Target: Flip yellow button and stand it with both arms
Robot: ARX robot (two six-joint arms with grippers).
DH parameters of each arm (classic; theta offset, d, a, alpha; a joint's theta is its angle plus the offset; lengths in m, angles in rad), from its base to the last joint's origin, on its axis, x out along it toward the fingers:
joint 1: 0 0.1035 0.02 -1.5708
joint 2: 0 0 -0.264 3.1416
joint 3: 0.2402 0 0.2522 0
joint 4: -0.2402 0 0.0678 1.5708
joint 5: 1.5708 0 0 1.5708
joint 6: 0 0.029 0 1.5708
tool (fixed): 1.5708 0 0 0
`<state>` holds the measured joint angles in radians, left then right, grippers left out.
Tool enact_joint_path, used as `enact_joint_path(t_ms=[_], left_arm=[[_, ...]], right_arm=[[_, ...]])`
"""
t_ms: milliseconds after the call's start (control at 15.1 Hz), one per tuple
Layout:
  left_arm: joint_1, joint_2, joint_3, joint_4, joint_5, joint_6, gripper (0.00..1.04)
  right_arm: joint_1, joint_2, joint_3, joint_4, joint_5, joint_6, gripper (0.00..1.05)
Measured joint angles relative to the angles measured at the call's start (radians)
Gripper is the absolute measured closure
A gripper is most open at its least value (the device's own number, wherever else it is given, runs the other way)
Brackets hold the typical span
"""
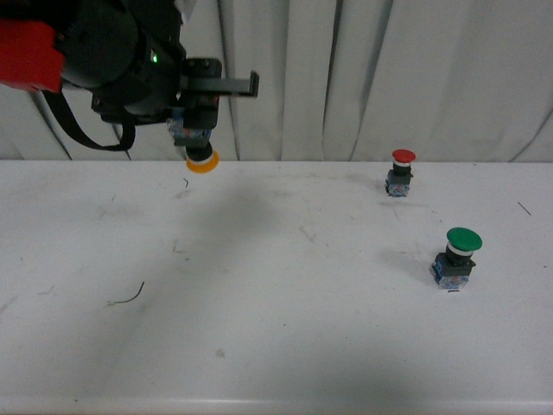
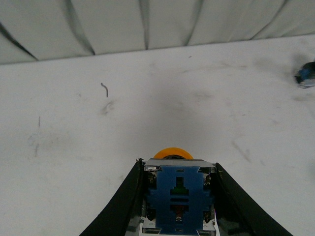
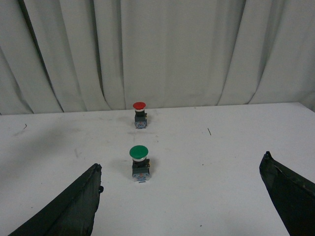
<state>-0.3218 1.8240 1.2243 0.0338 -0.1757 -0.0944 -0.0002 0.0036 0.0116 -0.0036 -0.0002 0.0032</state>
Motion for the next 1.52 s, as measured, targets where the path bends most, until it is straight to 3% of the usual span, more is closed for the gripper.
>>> enact_joint_path(t_ms=[265,597,928,1193,1326,1524], left_arm=[[-0.079,-0.364,-0.291,0.041,-0.016,0.019,0.71],[-0.11,-0.565,-0.36,0.05,-0.021,0.011,0.71],[-0.068,-0.533,-0.4,0.196,0.255,-0.2,0.71],[-0.047,-0.44,-0.451,0.498,0.528,-0.551,0.71],[-0.043,-0.387,-0.468,0.713,0.601,-0.771,0.71],[-0.062,-0.293,-0.489,0.882,0.606,-0.987,0.72]], right_arm=[[0.0,0.0,0.0,0.0,0.0,0.0,0.06],[0.0,0.0,0.0,0.0,0.0,0.0,0.06],[0.0,0.0,0.0,0.0,0.0,0.0,0.06],[0.0,0.0,0.0,0.0,0.0,0.0,0.06],[0.0,0.0,0.0,0.0,0.0,0.0,0.06],[0.0,0.0,0.0,0.0,0.0,0.0,0.06]])
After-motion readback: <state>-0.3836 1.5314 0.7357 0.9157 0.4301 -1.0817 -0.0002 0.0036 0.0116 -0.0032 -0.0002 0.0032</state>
